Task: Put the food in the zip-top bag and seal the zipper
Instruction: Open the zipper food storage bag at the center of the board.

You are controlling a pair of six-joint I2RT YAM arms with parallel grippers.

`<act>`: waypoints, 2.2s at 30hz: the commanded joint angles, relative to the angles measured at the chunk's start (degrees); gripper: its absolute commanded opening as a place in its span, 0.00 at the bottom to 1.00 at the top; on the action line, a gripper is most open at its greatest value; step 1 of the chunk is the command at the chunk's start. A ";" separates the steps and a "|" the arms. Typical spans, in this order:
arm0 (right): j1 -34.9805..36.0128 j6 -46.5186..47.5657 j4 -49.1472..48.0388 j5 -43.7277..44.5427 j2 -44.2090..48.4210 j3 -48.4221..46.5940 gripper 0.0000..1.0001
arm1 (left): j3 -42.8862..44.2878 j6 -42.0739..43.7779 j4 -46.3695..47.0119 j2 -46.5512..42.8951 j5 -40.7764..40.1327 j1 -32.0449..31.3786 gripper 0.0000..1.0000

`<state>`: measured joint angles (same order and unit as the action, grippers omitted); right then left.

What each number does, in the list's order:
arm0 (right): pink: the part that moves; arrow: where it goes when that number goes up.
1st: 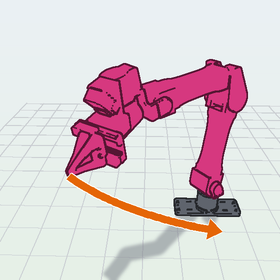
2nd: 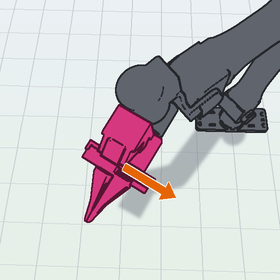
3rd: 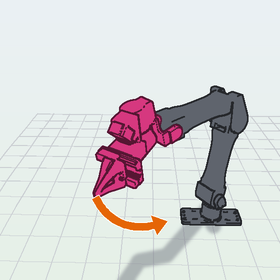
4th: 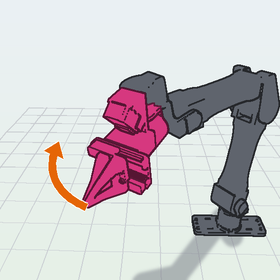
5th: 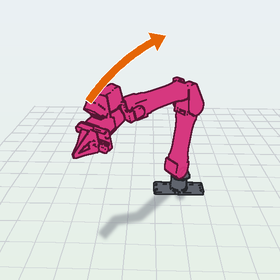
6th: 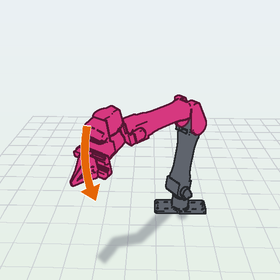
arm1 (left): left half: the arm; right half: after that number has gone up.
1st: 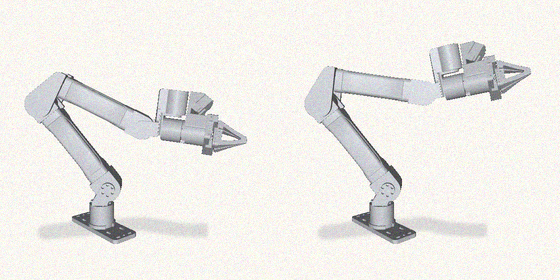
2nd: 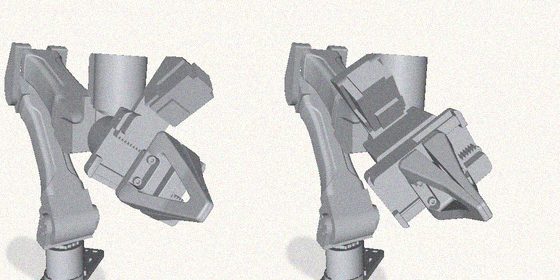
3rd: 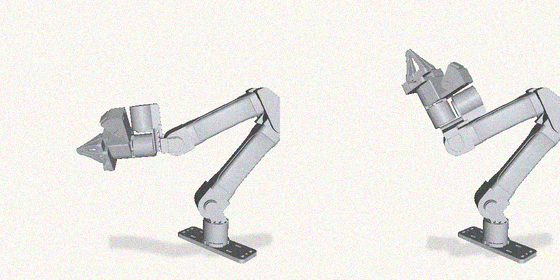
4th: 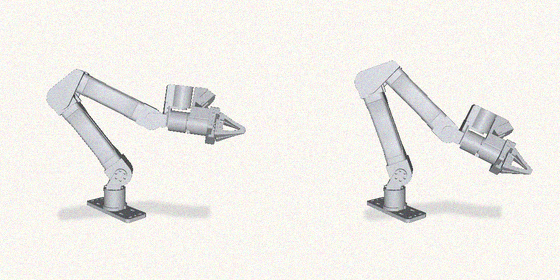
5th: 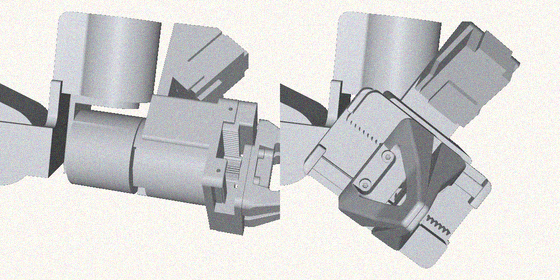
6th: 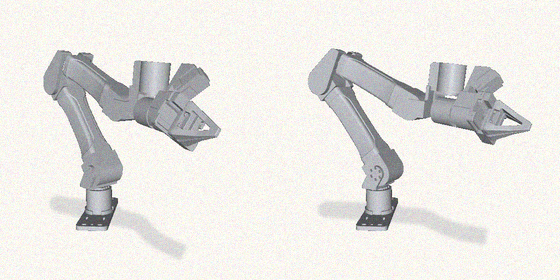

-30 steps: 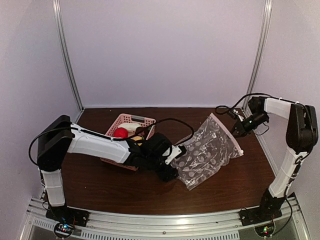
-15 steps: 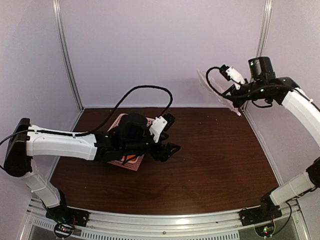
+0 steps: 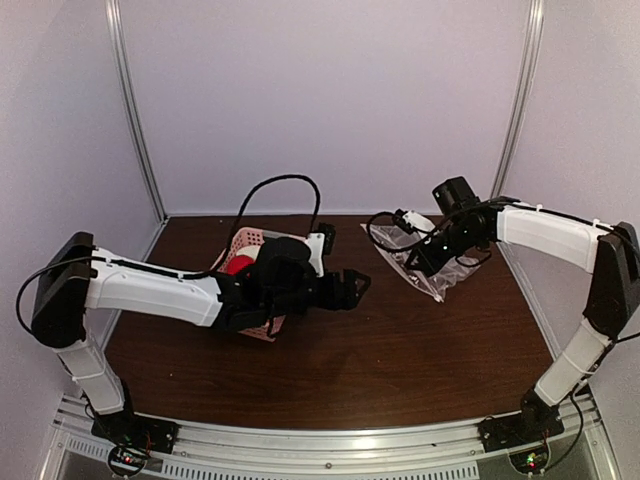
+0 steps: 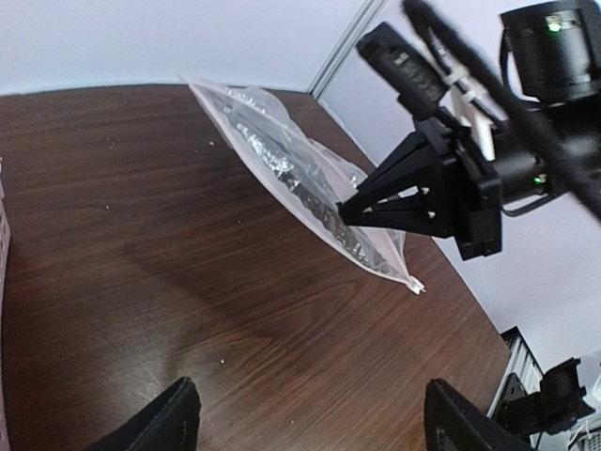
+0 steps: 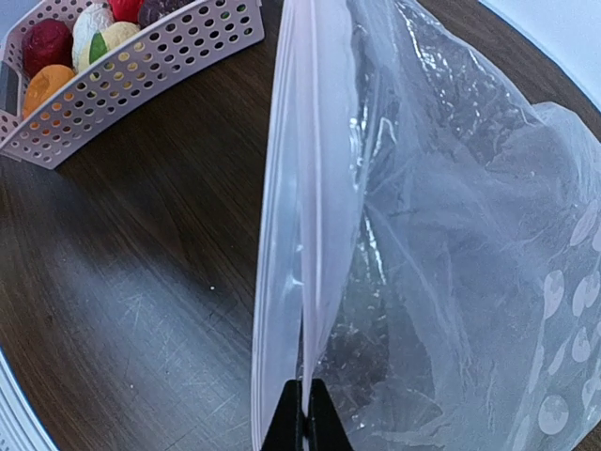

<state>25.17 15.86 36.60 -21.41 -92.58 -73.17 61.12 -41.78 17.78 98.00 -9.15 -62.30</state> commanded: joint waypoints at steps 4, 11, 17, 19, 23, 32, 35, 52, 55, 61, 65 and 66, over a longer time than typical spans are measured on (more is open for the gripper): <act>1.48 -4.42 -4.43 -2.65 3.43 1.03 0.00 | 9.87 -10.47 5.16 9.36 -2.43 0.17 0.82; 2.03 -5.85 -5.34 -4.34 5.79 2.92 0.00 | 14.97 -15.40 5.91 15.74 -0.72 1.66 0.75; 2.58 -5.56 -4.89 -5.39 6.29 3.20 0.00 | 17.55 -15.33 8.78 19.37 2.56 4.22 0.71; 3.01 -5.35 -4.54 -6.03 5.82 3.26 0.00 | 18.48 -14.98 10.13 20.46 4.54 5.32 0.70; 3.28 -5.15 -4.43 -6.53 5.09 3.25 0.00 | 21.01 -14.16 9.72 22.77 6.91 5.89 0.70; 3.50 -4.67 -4.09 -6.39 5.22 2.63 0.00 | 26.49 -16.26 8.09 28.42 8.47 6.41 0.60; 3.57 -3.79 -3.99 -2.65 5.82 2.38 0.00 | 28.37 -18.24 4.21 29.84 7.56 6.72 0.46; 6.91 -0.09 -9.88 40.64 11.28 0.39 0.00 | 29.06 -21.56 -3.41 29.76 3.73 6.93 0.07; 7.50 0.11 -10.05 42.86 11.58 -0.01 0.00 | 29.89 -19.83 -3.41 29.70 4.34 6.94 0.12; 7.11 -1.12 -9.49 43.02 10.19 -1.65 0.00 | 32.65 -5.44 -0.18 27.10 12.88 6.89 0.47; 4.40 -3.30 -8.44 39.50 7.91 -2.93 0.00 | 29.44 2.33 -8.21 19.23 13.73 6.88 0.59; 3.81 -3.66 -7.99 38.23 7.39 -3.36 0.00 | 27.11 3.72 -9.41 16.57 14.05 6.90 0.62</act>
<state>31.44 14.59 27.68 18.31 -83.09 -74.00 91.94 -48.56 12.95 124.81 1.67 -55.81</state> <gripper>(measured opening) 0.003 0.579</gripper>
